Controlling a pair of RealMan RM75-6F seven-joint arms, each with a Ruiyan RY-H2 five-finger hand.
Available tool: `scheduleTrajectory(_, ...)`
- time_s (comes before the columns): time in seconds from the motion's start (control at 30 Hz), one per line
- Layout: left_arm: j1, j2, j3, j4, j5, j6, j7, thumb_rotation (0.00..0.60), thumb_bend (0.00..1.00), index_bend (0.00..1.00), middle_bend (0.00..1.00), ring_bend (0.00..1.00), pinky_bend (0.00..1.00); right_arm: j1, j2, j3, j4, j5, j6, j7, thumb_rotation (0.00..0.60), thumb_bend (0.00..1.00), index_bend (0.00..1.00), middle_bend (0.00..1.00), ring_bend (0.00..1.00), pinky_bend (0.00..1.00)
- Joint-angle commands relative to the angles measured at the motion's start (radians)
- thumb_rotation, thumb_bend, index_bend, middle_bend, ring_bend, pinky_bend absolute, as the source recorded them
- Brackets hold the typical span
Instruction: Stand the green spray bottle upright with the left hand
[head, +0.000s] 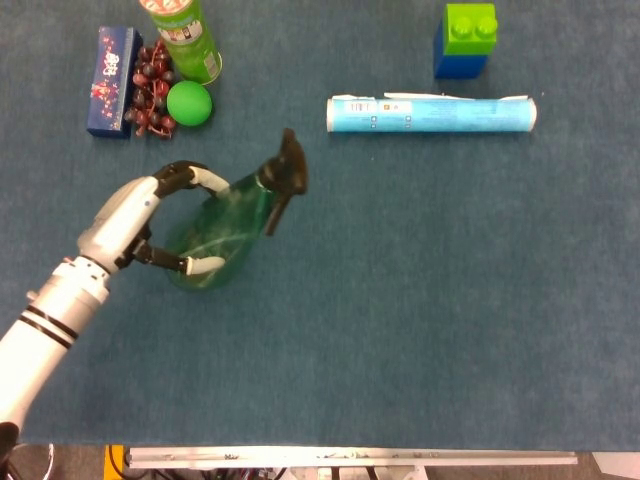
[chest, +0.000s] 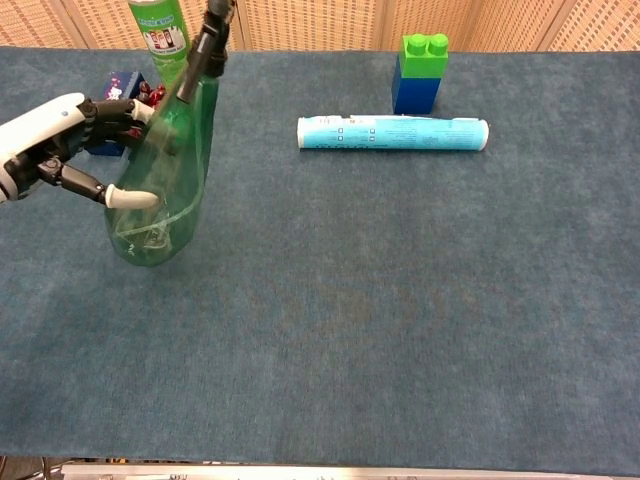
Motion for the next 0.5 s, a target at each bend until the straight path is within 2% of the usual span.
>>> scheduleTrajectory(0.03,0.039,-0.047,0.017,0.106,0.101,0.078,-0.138,0.600,0.07,0.57,0.49,0.16,0.20,0.001,-0.001,0.000,-0.001,0.001,-0.001,-0.004,0.600,0.10,0.48,0.34,0.26,0.36)
scheduleTrajectory(0.27,0.072,-0.126,0.039,0.240,0.178,0.199,-0.236,0.600,0.07,0.57,0.50,0.16,0.20,0.005,-0.003,0.001,-0.007,0.006,-0.005,-0.020,0.600,0.10,0.48,0.34,0.25,0.36)
scheduleTrajectory(0.5,0.097,-0.189,0.053,0.353,0.186,0.260,-0.289,0.600,0.07,0.57,0.50,0.16,0.20,0.007,-0.004,0.002,-0.013,0.012,-0.008,-0.035,0.600,0.10,0.48,0.34,0.26,0.36)
